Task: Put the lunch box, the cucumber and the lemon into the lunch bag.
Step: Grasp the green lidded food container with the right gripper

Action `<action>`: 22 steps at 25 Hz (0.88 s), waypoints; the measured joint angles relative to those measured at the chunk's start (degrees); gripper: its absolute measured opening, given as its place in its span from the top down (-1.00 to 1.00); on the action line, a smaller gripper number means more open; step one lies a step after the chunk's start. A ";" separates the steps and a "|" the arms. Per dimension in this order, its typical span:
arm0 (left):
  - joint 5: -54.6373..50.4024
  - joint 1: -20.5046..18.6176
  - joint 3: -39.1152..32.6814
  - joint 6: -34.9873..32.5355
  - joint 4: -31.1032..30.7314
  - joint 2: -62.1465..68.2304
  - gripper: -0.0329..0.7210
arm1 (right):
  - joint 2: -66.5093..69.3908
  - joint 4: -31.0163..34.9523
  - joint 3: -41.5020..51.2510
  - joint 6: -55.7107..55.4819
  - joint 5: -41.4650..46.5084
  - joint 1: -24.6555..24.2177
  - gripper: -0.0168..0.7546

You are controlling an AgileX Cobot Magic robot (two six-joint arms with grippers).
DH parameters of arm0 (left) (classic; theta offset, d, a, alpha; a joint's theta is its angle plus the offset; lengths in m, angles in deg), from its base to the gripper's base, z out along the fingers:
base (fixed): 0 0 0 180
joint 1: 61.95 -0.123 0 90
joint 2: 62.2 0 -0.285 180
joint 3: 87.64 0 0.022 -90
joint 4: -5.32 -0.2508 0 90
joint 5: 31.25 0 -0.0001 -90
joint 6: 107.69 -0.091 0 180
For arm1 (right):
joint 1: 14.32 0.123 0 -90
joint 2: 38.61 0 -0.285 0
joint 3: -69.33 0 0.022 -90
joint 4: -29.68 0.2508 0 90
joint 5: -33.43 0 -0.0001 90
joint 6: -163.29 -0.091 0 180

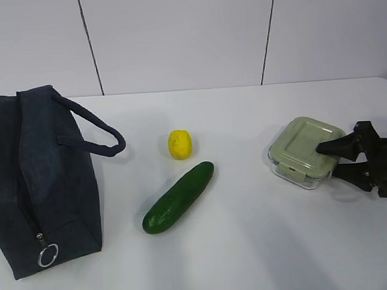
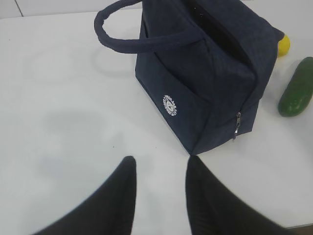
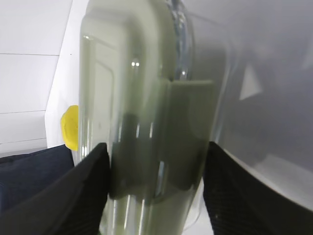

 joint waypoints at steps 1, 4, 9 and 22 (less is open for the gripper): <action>0.00 0.00 0.00 0.00 0.00 0.00 0.27 | 0.00 0.00 0.00 0.00 0.00 0.00 -0.15; 0.00 0.00 0.00 0.00 0.00 0.00 0.27 | 0.00 0.00 0.00 0.00 0.03 0.00 -0.15; 0.00 0.00 0.00 0.00 0.00 0.00 0.27 | 0.00 0.00 0.00 0.21 0.03 0.00 -0.15; 0.00 0.00 0.00 0.00 0.00 0.00 0.27 | 0.00 0.00 0.00 0.40 0.12 0.00 -0.14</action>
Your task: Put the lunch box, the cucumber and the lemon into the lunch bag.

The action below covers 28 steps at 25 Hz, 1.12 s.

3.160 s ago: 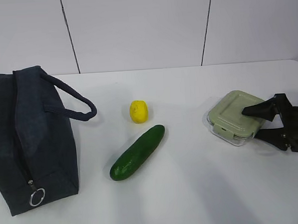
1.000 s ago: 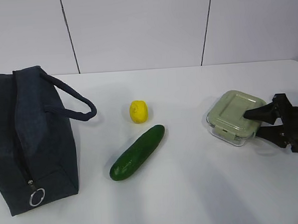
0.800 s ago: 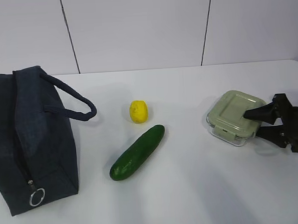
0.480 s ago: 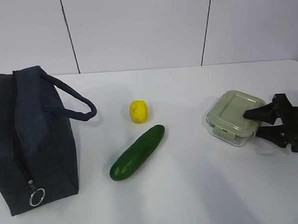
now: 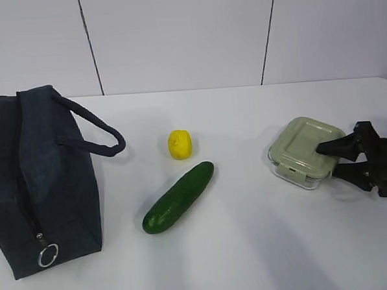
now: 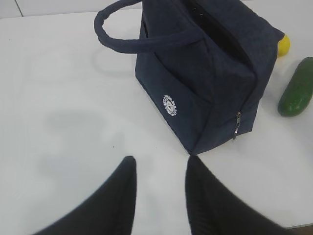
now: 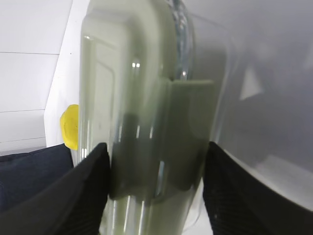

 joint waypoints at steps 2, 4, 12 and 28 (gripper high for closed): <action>0.00 0.00 0.00 0.00 0.00 0.00 0.27 | 0.00 0.11 0.00 0.05 0.00 0.00 -0.11; 0.00 0.00 0.00 0.00 0.00 0.00 0.27 | 0.00 0.11 0.00 0.05 0.12 0.00 -0.08; 0.00 0.00 0.00 0.00 0.00 0.00 0.27 | 0.00 0.11 0.00 0.14 0.45 0.00 -0.03; 0.00 0.00 0.00 0.00 0.00 0.00 0.27 | 0.24 -0.66 0.00 2.83 1.84 0.00 -0.02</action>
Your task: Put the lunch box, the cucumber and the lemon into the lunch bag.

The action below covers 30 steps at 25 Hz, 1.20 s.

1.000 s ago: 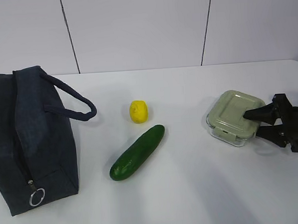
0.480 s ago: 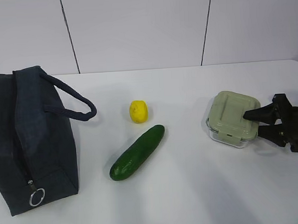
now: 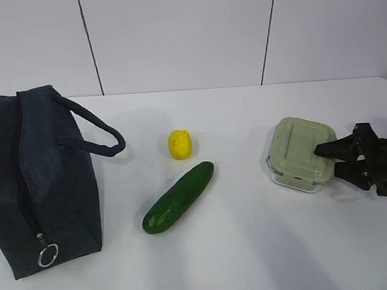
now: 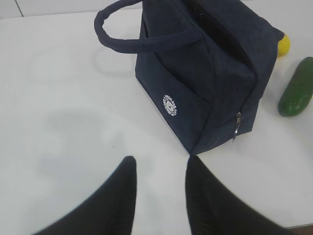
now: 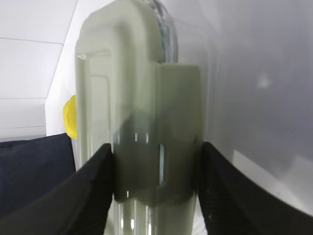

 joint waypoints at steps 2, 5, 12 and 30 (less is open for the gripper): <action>0.00 0.00 0.00 0.00 0.00 0.00 0.27 | 0.20 -0.12 0.00 0.63 0.57 0.00 -0.02; 0.00 0.00 0.00 0.00 0.00 0.00 0.27 | 0.39 -0.68 0.00 1.13 1.55 0.00 -0.02; 0.00 0.00 0.00 0.00 0.00 0.00 0.27 | 0.48 -1.66 0.00 1.16 2.22 0.00 -0.02; 0.00 0.00 0.00 0.00 0.00 0.00 0.27 | 0.48 -3.61 0.00 -0.49 4.51 0.00 -0.02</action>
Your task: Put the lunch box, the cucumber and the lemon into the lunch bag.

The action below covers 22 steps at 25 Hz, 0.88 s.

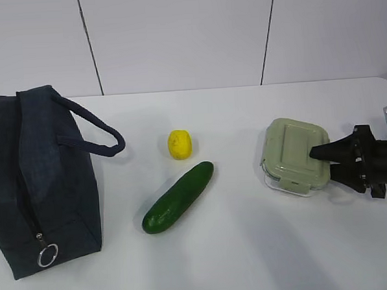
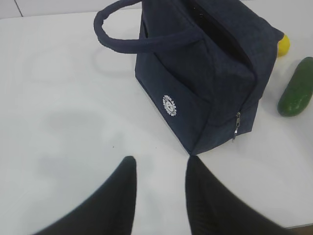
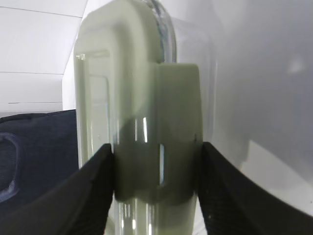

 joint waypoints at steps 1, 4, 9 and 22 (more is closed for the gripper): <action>0.00 0.00 0.00 0.00 0.00 0.00 0.27 | 0.00 -0.23 0.00 -0.05 0.00 0.00 -0.02; 0.00 0.00 0.00 0.00 0.00 0.00 0.27 | 0.00 -0.36 0.00 -0.18 0.00 0.00 -0.02; 0.00 0.00 0.00 0.00 0.00 0.00 0.27 | 0.00 -0.81 0.00 -0.18 0.00 0.00 -0.02; 0.00 0.00 0.00 0.10 2.12 0.00 0.28 | -3.71 -1.75 0.00 -0.43 0.09 0.00 -0.02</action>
